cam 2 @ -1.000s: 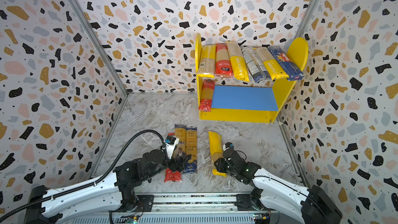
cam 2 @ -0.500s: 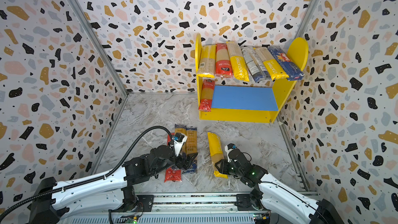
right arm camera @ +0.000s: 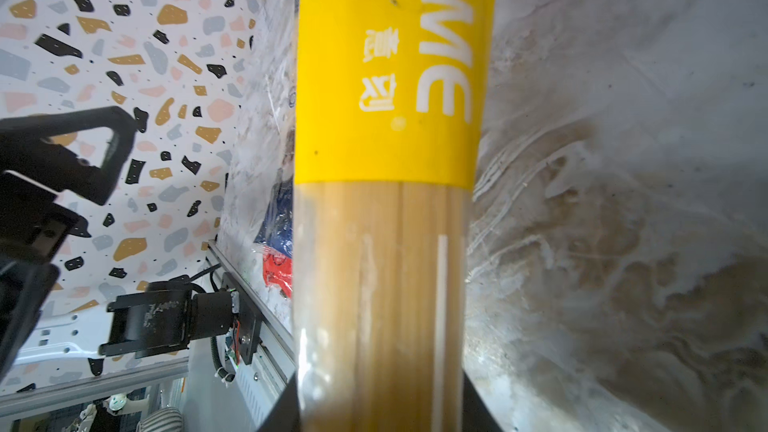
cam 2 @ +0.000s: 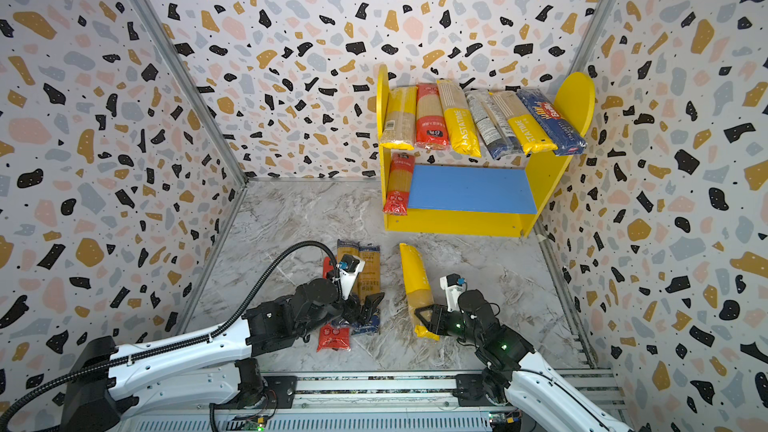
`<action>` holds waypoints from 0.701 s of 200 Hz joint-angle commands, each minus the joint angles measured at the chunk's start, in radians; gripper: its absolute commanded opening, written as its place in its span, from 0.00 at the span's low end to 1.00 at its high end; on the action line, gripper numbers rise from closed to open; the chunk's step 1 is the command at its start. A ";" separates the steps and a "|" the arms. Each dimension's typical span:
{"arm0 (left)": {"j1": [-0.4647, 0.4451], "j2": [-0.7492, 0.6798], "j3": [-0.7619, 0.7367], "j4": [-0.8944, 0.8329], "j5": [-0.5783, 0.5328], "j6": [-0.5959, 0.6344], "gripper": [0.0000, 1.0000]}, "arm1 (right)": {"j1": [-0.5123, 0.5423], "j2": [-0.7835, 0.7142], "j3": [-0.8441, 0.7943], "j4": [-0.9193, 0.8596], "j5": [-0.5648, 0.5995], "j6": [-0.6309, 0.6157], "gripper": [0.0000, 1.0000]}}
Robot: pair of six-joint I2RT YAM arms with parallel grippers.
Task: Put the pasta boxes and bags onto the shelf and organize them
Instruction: 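Grasp the yellow PASTATIME bag with the right gripper and lift it, then carry the PASTATIME bag upright onto the blue lower shelf beside the red bag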
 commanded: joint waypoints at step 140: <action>-0.006 -0.035 0.095 -0.035 -0.073 0.050 0.99 | -0.339 0.377 0.459 0.207 -0.154 -0.274 0.24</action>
